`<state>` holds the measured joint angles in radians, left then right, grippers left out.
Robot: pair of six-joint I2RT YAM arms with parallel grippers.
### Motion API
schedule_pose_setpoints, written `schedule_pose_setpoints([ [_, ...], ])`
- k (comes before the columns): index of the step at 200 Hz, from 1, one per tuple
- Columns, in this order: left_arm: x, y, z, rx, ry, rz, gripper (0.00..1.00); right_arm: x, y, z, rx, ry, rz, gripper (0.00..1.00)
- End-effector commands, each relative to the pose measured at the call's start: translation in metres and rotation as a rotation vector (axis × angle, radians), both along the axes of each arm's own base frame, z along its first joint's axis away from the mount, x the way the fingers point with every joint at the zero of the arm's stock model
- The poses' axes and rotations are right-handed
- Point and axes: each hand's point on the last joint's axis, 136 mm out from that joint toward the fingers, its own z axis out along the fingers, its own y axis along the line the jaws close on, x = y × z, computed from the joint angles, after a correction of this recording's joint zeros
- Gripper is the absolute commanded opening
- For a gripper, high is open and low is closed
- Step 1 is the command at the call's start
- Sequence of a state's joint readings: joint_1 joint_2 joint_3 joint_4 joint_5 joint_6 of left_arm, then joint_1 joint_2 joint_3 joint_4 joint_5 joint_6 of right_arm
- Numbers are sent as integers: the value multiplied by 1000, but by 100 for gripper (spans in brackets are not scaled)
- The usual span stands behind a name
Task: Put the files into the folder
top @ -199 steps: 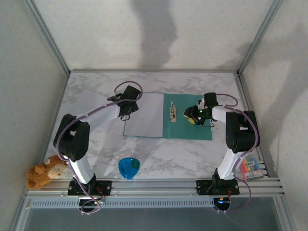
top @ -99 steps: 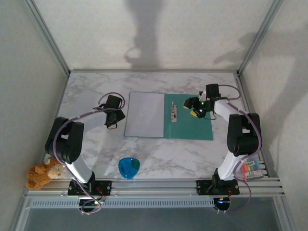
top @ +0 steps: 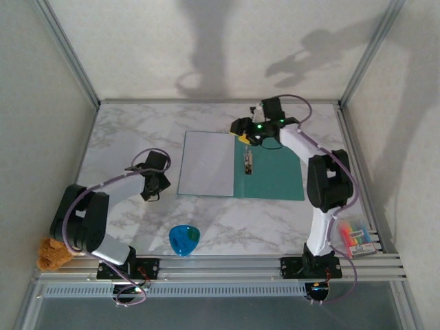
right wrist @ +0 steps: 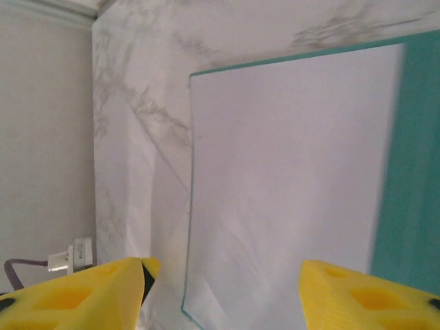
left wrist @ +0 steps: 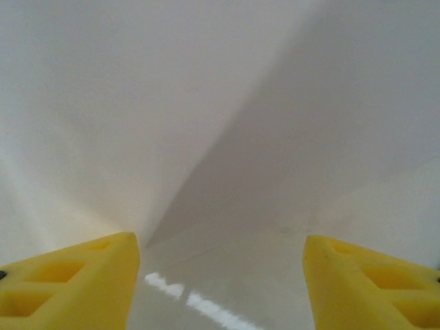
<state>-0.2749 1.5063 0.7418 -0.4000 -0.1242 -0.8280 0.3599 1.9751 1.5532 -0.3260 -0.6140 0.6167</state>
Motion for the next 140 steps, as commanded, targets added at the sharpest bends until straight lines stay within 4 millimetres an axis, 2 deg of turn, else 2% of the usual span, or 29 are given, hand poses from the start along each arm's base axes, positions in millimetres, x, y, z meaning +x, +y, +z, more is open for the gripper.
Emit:
schedule_pose_setpoints([
  [1,-33,30,13,150,71,74,65,-7,50,-2,30,-20,114,59],
  [23,-35,38,36,151,3,111,71,-13,96,1,34,-89,210,59],
  [46,-20,40,62,59,-174,149,76,-23,141,0,17,-142,329,58],
  [77,-1,57,89,-7,-367,190,91,-33,184,-12,0,-179,439,57],
  [110,8,86,94,-77,-473,229,96,-40,220,-30,-16,-206,520,58],
  [118,9,95,92,-84,-482,246,96,-41,227,-36,-24,-200,528,58],
  [122,9,100,90,-82,-481,254,96,-42,230,-47,-33,-183,532,58],
  [138,12,117,80,-101,-474,270,97,-39,239,-57,-26,-177,541,57],
  [140,13,117,78,-111,-474,266,97,-48,247,-59,-25,-179,560,58],
])
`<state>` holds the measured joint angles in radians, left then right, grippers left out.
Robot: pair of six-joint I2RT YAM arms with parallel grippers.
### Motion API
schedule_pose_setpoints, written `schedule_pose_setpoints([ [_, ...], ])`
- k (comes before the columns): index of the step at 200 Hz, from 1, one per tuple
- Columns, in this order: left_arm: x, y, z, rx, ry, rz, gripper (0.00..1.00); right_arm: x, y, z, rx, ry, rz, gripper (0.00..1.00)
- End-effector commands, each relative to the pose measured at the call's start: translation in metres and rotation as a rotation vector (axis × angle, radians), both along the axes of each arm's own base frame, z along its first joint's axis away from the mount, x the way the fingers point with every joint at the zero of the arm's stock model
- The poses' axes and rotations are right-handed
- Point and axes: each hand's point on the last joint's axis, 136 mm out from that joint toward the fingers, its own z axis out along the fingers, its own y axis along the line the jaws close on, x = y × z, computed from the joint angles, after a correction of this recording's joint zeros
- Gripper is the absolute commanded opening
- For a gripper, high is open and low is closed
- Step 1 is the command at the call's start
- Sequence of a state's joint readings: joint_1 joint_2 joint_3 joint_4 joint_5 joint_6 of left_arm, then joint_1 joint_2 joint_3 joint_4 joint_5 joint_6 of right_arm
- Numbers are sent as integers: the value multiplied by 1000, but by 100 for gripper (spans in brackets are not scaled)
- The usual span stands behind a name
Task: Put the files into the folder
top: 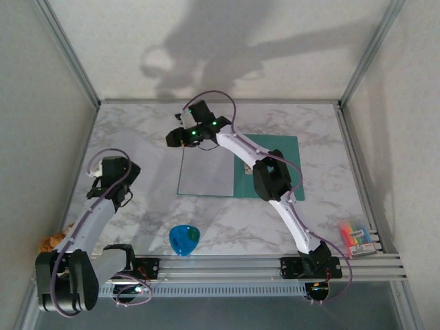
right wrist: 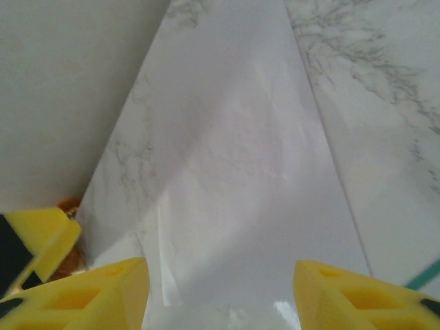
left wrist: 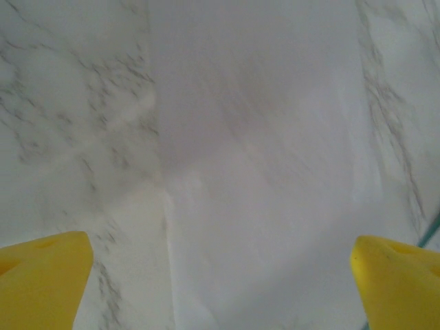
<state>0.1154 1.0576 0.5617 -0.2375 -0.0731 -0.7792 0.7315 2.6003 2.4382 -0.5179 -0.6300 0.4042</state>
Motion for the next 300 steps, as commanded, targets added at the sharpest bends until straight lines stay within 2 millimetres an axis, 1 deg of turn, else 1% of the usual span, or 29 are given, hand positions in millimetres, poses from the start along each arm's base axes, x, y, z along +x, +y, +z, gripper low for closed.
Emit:
schedule_pose_setpoints([
  [1,16,10,-2,-39,-65,-57,97,-18,15,-29,-52,33,56,57],
  [17,19,19,-16,-80,-45,-62,96,-21,26,-39,-55,18,62,58],
  [38,21,27,-31,-92,-12,-72,95,-20,33,-50,-54,3,52,58],
  [73,25,26,-48,-108,22,-123,96,-21,41,-63,-48,1,51,59],
  [115,33,24,-64,-134,55,-160,95,-28,43,-74,-68,20,58,59],
  [171,37,23,-80,-149,96,-179,94,-39,36,-92,-121,93,53,57],
  [197,40,19,-82,-165,89,-199,93,-46,32,-97,-138,131,59,55],
  [219,42,18,-77,-166,71,-212,93,-56,30,-100,-157,154,72,54],
  [250,41,18,-72,-154,75,-215,92,-73,28,-102,-176,189,98,53],
  [300,35,24,-70,-131,112,-195,92,-98,26,-97,-189,247,124,51],
])
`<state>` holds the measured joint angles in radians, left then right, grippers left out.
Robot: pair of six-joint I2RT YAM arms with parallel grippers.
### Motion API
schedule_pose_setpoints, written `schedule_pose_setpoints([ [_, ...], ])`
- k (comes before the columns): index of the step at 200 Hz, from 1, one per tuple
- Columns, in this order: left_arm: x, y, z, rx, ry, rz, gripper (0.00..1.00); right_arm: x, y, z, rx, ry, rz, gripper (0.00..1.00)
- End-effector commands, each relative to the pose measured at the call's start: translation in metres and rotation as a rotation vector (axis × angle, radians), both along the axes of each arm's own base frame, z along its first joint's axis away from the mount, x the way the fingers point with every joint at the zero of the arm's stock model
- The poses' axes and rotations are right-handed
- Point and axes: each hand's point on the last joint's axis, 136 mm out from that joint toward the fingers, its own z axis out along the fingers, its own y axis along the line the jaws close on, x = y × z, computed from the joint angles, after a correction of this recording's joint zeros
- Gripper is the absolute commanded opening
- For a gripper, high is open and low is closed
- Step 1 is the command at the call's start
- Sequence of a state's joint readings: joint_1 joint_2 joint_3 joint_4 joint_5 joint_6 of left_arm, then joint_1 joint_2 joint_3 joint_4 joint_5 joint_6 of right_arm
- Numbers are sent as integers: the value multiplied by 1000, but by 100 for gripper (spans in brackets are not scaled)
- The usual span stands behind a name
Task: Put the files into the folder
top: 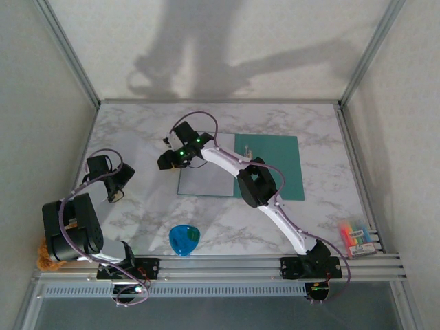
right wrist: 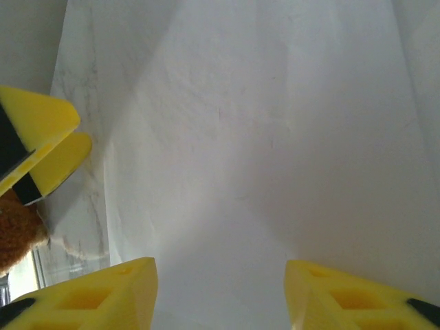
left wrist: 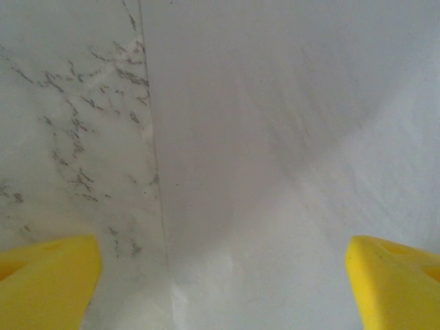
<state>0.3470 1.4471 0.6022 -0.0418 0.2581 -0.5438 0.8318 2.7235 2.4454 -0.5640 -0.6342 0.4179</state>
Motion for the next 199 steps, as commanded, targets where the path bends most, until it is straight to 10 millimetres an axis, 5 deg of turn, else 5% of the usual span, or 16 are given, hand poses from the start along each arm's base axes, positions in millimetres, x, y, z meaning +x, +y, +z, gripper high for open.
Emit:
schedule_pose_setpoints([
  [1,9,1,2,8,-18,-34,92,-38,-6,-17,-79,118,29,51],
  [58,3,3,3,22,8,-31,92,-62,1,25,-7,152,69,50],
  [85,0,4,-3,20,25,-37,92,-58,0,40,-2,96,59,51],
  [157,-1,3,-6,15,32,-58,92,-7,-8,17,-135,-130,-35,53],
  [199,2,0,-8,-1,23,-71,92,1,-8,-6,-176,-147,-58,54],
])
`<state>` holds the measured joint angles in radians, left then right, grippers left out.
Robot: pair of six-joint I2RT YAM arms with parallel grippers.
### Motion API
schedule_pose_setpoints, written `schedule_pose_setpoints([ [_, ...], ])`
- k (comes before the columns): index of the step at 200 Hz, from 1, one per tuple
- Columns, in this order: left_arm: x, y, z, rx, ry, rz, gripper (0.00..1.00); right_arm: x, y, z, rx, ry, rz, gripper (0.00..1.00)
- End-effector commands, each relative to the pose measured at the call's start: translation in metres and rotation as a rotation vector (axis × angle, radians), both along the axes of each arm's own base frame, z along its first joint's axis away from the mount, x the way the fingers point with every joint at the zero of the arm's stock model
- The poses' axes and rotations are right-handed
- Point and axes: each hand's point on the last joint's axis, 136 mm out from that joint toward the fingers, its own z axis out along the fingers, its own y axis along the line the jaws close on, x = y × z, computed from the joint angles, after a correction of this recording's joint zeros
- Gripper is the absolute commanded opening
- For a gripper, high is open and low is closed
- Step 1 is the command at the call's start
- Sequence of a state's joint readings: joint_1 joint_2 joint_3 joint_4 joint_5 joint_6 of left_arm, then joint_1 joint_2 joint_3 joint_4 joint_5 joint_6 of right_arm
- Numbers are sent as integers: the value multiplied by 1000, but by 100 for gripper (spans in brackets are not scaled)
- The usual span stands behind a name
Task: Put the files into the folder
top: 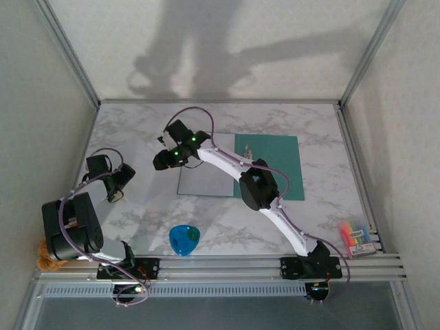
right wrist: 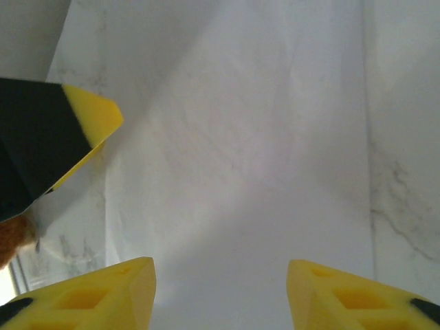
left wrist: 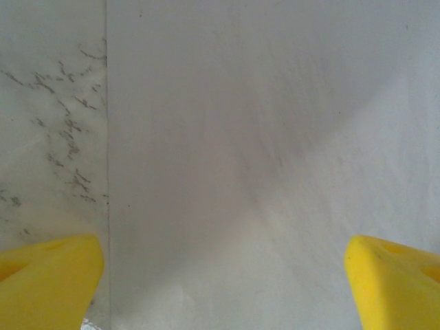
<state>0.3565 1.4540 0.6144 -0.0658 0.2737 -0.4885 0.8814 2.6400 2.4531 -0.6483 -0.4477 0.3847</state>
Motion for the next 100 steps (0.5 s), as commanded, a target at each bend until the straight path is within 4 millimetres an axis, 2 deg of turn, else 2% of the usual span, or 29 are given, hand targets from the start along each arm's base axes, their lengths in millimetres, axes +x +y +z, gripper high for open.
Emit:
schedule_pose_setpoints([
  [1,3,0,-6,-15,6,-27,92,7,-9,-37,-85,-5,-23,54],
  [49,7,-7,-7,-50,-11,-50,91,4,-9,-55,-100,31,-31,53],
  [100,8,-10,-10,-66,-9,-59,90,-15,-5,-64,-87,101,-11,52],
])
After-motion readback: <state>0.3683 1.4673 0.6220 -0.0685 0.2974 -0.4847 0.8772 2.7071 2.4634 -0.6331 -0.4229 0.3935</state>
